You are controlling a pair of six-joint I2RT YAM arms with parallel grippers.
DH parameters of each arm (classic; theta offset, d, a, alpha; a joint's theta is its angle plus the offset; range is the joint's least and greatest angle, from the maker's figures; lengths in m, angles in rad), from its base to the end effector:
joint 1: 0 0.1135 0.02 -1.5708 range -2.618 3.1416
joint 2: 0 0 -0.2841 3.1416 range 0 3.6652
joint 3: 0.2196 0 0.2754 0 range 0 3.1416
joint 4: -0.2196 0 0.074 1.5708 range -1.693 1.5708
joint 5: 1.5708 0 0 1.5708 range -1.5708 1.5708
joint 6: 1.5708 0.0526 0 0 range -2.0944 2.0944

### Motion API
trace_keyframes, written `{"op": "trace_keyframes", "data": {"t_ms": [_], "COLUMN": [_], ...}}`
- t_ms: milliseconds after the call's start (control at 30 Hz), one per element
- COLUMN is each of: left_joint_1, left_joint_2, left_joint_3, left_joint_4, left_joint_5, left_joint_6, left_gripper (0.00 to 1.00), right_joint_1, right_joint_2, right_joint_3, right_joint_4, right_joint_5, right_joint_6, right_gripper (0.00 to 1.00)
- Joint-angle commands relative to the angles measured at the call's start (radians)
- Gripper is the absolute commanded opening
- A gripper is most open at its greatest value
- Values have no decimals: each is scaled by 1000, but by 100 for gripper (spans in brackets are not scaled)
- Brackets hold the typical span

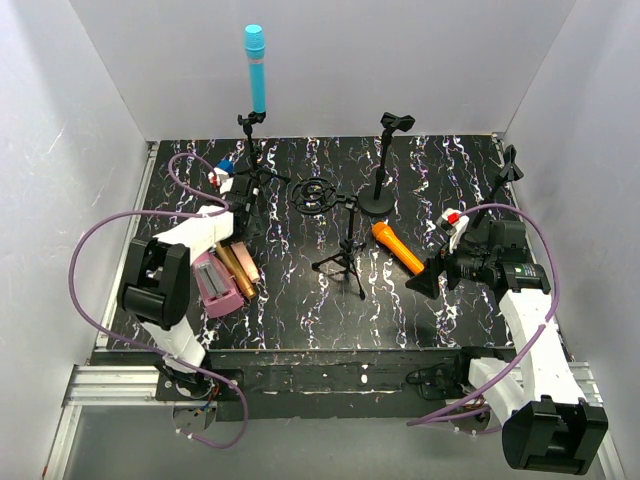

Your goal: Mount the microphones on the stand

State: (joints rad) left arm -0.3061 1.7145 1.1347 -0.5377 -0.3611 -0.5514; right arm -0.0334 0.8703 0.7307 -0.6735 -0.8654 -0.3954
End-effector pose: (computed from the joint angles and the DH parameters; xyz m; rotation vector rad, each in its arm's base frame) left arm 0.3607 -0.0945 0.1868 -0.4231 2.5457 0.1808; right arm 0.1869 0.0338 0.2742 -0.7661 2.0180 0.7783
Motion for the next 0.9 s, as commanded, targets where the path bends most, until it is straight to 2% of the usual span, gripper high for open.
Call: {"op": "trace_keyframes", "data": {"t_ms": [0, 67, 567, 733, 867], "left_joint_1": [-4, -4, -4, -2, -4], "left_joint_2": [34, 49, 161, 163, 136], "left_joint_3": [39, 42, 74, 60, 56], "left_joint_4": [21, 22, 30, 42, 48], "left_joint_5": [-53, -58, -24, -18, -3], "left_joint_6": [-5, -7, -22, -18, -4], "left_gripper": [61, 59, 59, 48, 25], "right_joint_1": [-8, -11, -22, -26, -30], "right_joint_2": [-5, -5, -2, -1, -1], "right_joint_3": [29, 29, 30, 29, 30], "right_joint_4": [29, 29, 26, 25, 23], "right_joint_5": [-1, -1, -1, -3, -3], "right_joint_6": [1, 1, -3, -3, -3], "right_gripper": [93, 93, 93, 93, 93]}}
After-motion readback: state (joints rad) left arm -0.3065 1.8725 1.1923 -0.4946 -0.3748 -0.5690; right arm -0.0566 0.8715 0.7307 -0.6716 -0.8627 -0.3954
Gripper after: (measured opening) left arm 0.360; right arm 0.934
